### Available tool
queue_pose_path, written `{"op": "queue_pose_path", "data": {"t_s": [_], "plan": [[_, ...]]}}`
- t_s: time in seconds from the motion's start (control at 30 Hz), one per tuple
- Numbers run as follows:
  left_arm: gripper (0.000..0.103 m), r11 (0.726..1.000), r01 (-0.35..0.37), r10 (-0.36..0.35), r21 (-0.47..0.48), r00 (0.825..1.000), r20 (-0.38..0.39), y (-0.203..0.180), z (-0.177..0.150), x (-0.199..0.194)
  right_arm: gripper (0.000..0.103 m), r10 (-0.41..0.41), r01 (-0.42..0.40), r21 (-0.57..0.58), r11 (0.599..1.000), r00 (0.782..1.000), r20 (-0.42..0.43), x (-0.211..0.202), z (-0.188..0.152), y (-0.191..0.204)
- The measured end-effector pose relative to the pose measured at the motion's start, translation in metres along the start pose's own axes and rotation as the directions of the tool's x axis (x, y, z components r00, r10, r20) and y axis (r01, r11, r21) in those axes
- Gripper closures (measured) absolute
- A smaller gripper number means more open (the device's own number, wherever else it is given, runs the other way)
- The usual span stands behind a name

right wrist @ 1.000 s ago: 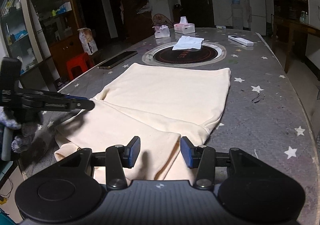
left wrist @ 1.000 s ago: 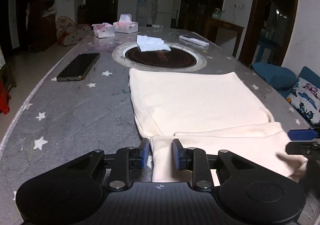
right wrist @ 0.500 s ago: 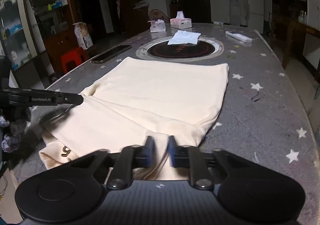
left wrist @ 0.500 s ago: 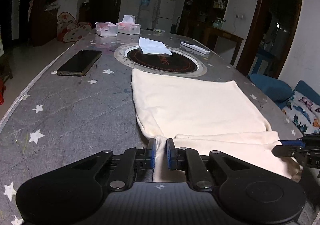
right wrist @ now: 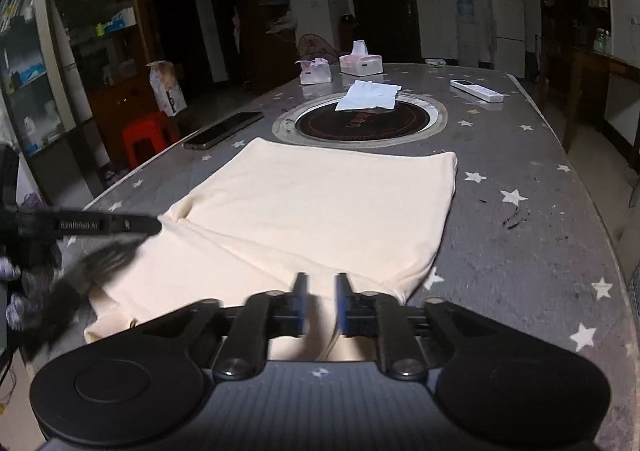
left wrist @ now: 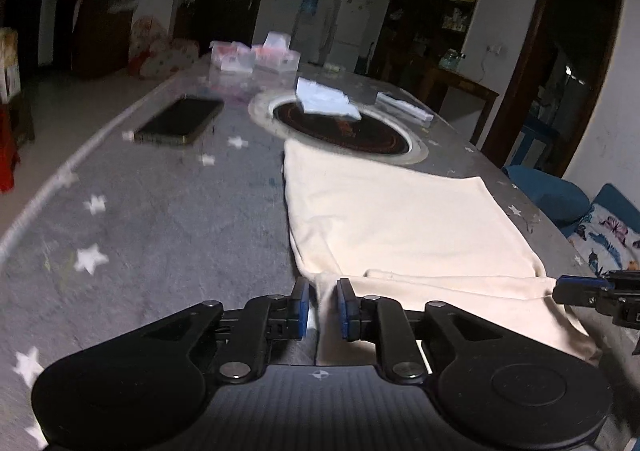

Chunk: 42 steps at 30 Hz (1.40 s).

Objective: Fold clothes

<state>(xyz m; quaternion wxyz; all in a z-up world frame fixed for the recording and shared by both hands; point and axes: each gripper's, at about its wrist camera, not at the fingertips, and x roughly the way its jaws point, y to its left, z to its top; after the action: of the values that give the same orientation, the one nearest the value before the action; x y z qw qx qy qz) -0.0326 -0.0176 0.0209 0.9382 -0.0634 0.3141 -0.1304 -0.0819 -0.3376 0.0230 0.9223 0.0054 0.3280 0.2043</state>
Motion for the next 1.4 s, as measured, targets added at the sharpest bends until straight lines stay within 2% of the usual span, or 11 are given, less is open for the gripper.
{"op": "queue_pose_path", "data": {"t_s": [0.13, 0.27, 0.3, 0.47, 0.53, 0.6, 0.73, 0.87, 0.97, 1.17, 1.4], "plan": [[0.086, 0.991, 0.042, -0.047, 0.128, 0.998, 0.038, -0.016, 0.003, -0.006, 0.079, -0.002, 0.002, -0.007, 1.000, 0.999, -0.039, 0.007, -0.005, 0.000], [0.084, 0.966, 0.090, -0.092, 0.244, 0.996, -0.004, -0.028, 0.002, 0.004, 0.081, -0.012, 0.010, -0.030, 1.000, 0.999, -0.052, 0.012, -0.008, 0.005], [0.084, 0.961, 0.094, -0.094, 0.259, 0.996, -0.011, -0.030, 0.001, 0.006, 0.087, -0.015, 0.014, -0.030, 0.999, 0.999, -0.052, 0.012, -0.007, 0.006], [0.085, 0.957, 0.065, -0.065, 0.284, 0.998, -0.010, -0.029, 0.000, 0.009, 0.094, -0.022, 0.020, -0.039, 0.999, 0.999, -0.032, 0.006, -0.003, 0.006], [0.098, 0.954, 0.054, -0.054, 0.293, 0.999, -0.009, -0.028, 0.000, 0.011, 0.095, -0.024, 0.024, -0.061, 0.998, 1.000, -0.008, 0.001, 0.002, 0.010], [0.103, 0.952, 0.042, -0.042, 0.303, 0.999, -0.007, -0.028, -0.001, 0.012, 0.096, -0.023, 0.024, -0.070, 0.997, 1.000, 0.018, -0.003, 0.007, 0.014], [0.103, 0.954, 0.017, -0.017, 0.300, 1.000, -0.002, -0.024, -0.002, 0.013, 0.095, -0.044, 0.048, -0.070, 0.996, 0.997, 0.058, -0.006, 0.015, 0.013], [0.102, 0.966, -0.008, 0.006, 0.258, 1.000, 0.009, -0.016, -0.001, 0.010, 0.092, -0.082, 0.082, -0.044, 0.996, 0.997, -0.009, 0.012, 0.005, 0.001], [0.101, 0.969, -0.007, 0.003, 0.247, 1.000, 0.016, -0.017, 0.002, 0.002, 0.091, -0.077, 0.077, -0.055, 0.995, 0.997, 0.001, 0.007, 0.002, 0.002], [0.100, 0.952, 0.118, -0.118, 0.284, 0.993, -0.015, -0.041, -0.004, -0.012, 0.090, -0.004, 0.004, -0.100, 0.995, 1.000, -0.003, 0.001, -0.001, 0.016], [0.094, 0.928, 0.149, -0.126, 0.343, 0.988, -0.088, -0.051, -0.025, -0.011, 0.083, 0.026, -0.035, -0.142, 0.989, 0.998, -0.064, 0.005, -0.015, 0.028]]}}
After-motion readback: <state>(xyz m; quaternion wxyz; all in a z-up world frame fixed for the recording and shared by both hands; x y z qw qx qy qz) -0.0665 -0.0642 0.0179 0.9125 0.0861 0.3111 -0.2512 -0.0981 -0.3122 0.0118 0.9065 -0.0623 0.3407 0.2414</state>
